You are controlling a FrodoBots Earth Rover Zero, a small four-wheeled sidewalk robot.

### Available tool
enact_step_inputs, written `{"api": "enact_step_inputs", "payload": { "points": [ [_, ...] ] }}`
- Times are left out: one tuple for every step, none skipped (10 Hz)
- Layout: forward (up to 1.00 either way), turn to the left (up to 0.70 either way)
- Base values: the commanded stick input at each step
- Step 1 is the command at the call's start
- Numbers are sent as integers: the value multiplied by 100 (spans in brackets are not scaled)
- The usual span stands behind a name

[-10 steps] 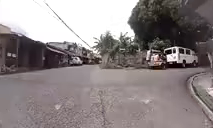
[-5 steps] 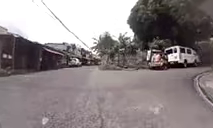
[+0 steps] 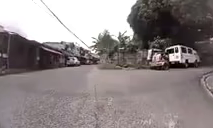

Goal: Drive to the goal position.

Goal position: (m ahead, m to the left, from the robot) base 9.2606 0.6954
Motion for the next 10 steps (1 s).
{"api": "enact_step_inputs", "payload": {
  "points": [
    [70,0],
    [70,0],
    [70,0],
    [70,0],
    [70,0],
    [70,0],
    [70,0],
    [70,0],
    [70,0],
    [70,0]
  ]
}}
